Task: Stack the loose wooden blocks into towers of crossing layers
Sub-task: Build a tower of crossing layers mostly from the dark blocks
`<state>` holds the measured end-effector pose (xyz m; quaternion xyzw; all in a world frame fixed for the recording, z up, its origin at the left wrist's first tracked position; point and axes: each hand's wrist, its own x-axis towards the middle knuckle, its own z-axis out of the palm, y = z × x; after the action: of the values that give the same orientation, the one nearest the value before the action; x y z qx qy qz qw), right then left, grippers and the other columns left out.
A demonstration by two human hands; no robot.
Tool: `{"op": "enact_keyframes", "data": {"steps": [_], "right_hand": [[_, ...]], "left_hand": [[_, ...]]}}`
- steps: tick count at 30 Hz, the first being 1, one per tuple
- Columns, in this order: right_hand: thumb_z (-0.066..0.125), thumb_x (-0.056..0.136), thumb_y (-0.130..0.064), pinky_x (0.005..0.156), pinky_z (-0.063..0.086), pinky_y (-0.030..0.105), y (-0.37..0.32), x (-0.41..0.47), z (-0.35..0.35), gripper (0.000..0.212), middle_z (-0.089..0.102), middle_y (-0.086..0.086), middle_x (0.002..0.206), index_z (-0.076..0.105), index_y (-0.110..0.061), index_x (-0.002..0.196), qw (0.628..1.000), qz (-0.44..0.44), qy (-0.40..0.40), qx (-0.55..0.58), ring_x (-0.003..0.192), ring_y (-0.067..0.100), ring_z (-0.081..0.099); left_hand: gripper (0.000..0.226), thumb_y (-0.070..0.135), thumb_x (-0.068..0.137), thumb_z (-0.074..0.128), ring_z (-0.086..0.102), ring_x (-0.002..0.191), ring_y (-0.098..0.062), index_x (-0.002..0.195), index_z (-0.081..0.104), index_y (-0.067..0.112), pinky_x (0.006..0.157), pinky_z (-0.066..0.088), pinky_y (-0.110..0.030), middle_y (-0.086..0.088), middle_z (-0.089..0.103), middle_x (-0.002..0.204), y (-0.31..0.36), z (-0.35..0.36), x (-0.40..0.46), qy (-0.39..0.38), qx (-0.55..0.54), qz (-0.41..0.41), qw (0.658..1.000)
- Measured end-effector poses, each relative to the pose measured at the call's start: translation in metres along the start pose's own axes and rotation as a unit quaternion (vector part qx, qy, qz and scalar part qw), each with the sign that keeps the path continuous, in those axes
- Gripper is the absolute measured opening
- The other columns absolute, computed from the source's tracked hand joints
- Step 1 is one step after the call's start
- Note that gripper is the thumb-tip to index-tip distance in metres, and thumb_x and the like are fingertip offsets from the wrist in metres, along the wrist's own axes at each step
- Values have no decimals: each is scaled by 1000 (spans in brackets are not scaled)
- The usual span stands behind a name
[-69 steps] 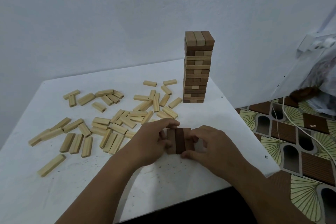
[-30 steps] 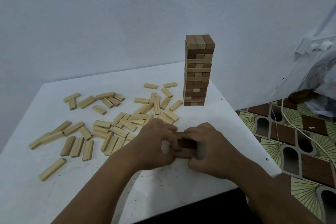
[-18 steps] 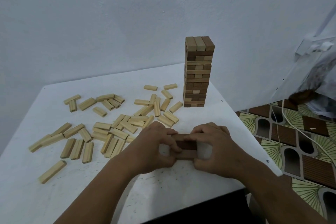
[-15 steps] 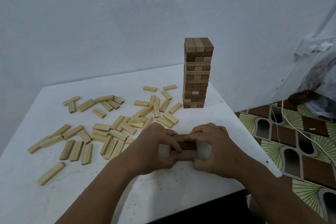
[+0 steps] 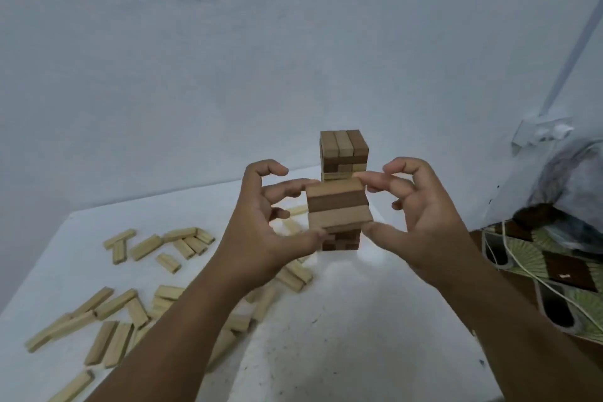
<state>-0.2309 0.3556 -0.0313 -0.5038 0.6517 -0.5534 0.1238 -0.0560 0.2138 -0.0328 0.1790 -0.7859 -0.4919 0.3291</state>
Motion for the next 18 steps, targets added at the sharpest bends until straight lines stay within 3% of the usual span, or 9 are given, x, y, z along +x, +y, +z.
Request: {"op": "enact_keyframes", "data": {"steps": [3,8,18], "right_hand": [[75,78,-2,104,34,35,-9,28,-14,64,65,-24,121,37,-28,121,1000,-3,13,14,121,3,51],[76,79,-9,108,33,40,-10,73,-31,60,65,-22,122,40,-28,123,999,-17,27,15,123,6,53],[76,78,-10,110,34,42,21,120,-32,59,68,-23,117,45,-31,124,998,46,27,39,118,6,56]], "left_hand": [[74,28,68,79,53,123,-18,122,29,30,99,38,-39,11,67,125,14,0,28,20,6,18,1000],[66,10,86,73,52,120,6,125,28,37,94,34,-21,20,65,124,24,3,71,24,7,22,999],[58,18,92,66,46,91,34,129,27,38,77,34,-5,23,59,129,8,19,116,26,27,-23,999]]}}
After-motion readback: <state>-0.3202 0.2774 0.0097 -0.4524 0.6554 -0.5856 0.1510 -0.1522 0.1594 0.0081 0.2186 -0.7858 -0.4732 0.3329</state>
